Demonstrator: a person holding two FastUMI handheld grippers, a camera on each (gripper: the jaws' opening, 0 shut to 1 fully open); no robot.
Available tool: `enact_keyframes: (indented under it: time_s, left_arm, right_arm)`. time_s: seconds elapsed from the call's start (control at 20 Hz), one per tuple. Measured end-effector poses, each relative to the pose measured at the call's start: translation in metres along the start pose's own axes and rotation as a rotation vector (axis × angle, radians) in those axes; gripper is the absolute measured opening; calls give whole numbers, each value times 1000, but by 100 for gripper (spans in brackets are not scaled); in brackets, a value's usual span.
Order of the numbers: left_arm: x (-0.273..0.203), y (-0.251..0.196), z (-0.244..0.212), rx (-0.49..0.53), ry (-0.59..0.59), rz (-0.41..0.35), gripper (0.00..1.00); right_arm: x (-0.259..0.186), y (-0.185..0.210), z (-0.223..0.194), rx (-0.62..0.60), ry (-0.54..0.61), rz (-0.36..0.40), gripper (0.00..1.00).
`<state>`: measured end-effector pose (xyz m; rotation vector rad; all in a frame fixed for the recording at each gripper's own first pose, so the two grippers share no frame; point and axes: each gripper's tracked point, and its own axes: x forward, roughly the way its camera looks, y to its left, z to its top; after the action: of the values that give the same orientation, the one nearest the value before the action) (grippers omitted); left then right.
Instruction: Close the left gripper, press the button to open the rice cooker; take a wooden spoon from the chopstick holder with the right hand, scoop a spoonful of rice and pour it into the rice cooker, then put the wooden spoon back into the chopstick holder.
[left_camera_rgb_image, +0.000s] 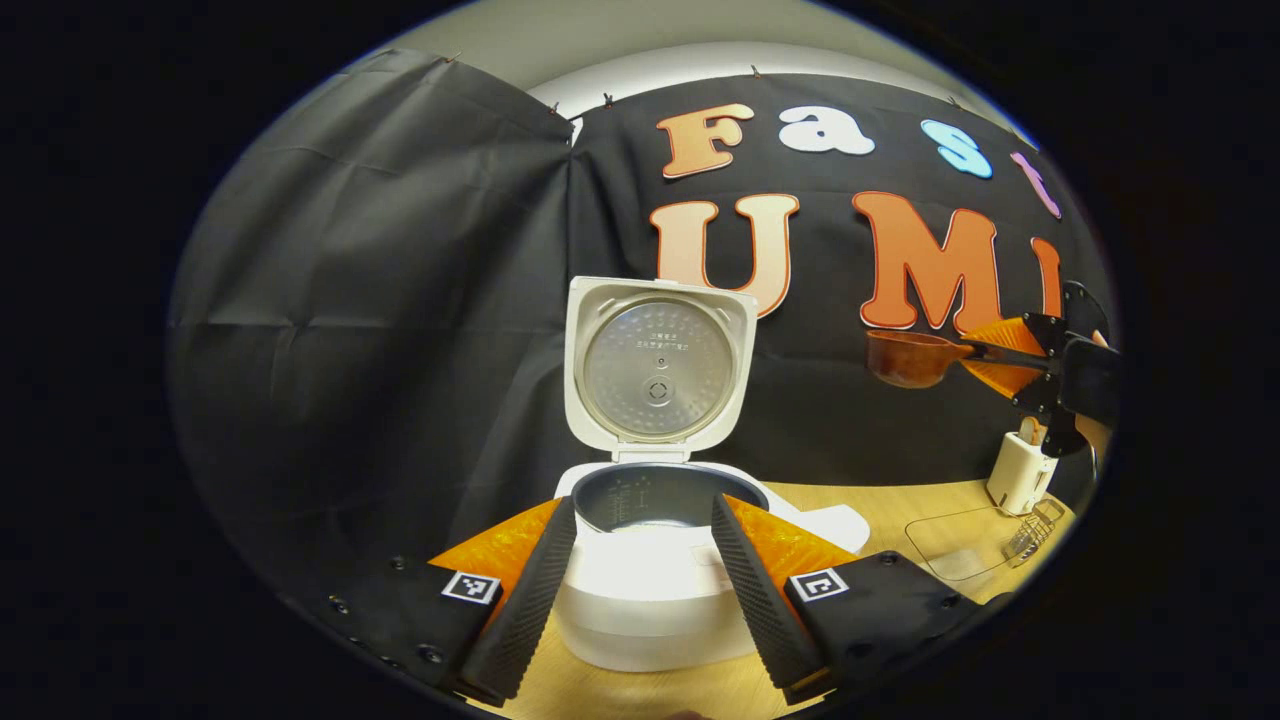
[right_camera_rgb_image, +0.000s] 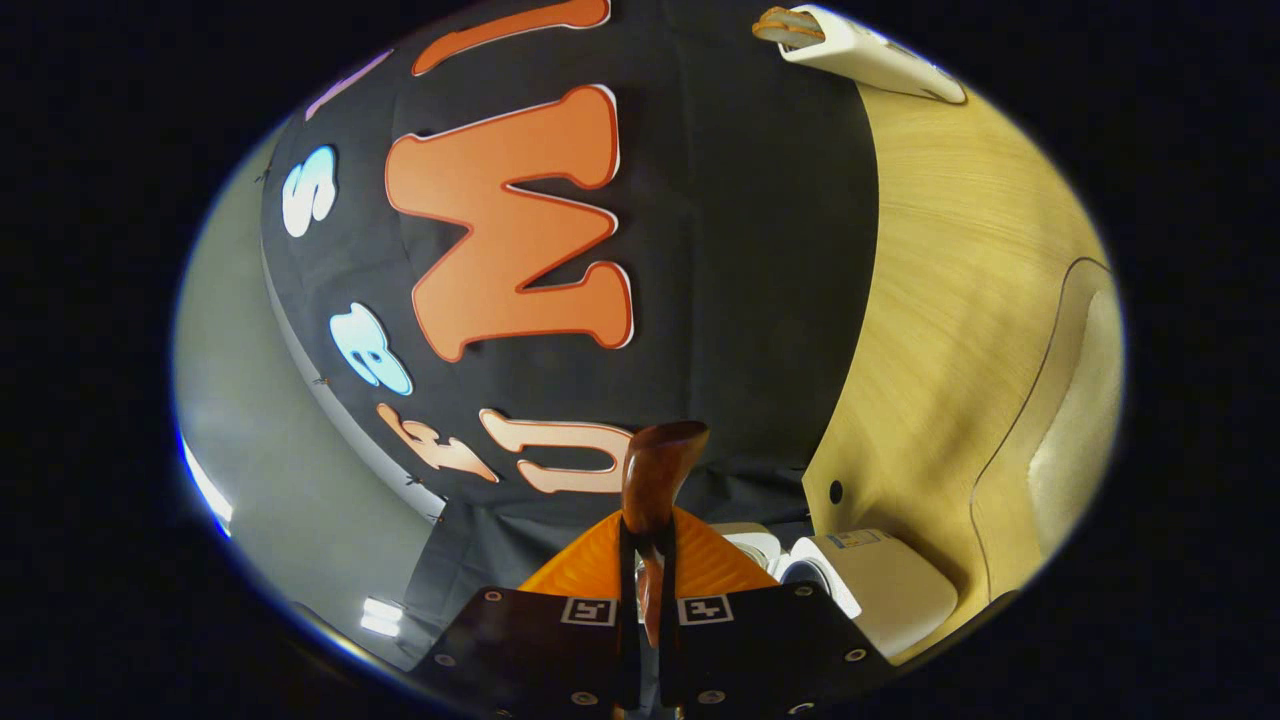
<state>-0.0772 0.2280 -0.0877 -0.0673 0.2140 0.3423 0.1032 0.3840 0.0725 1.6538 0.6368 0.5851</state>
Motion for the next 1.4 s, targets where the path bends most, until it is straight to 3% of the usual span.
enact_keyframes:
  time_s: [0.2,0.65,0.9,1.4]
  left_arm:
    - [-2,12,-2,1,5,20,87]
    - [-1,38,-12,2,31,66,90]
    - [-2,53,-17,4,38,92,87]
    - [3,51,-16,31,43,88,89]
  right_arm:
    - [37,8,-33,-74,43,0,8]
    - [96,-10,-112,-463,134,14,7]
    - [100,-12,-150,-692,189,100,8]
    - [101,-1,-169,-1260,184,221,8]
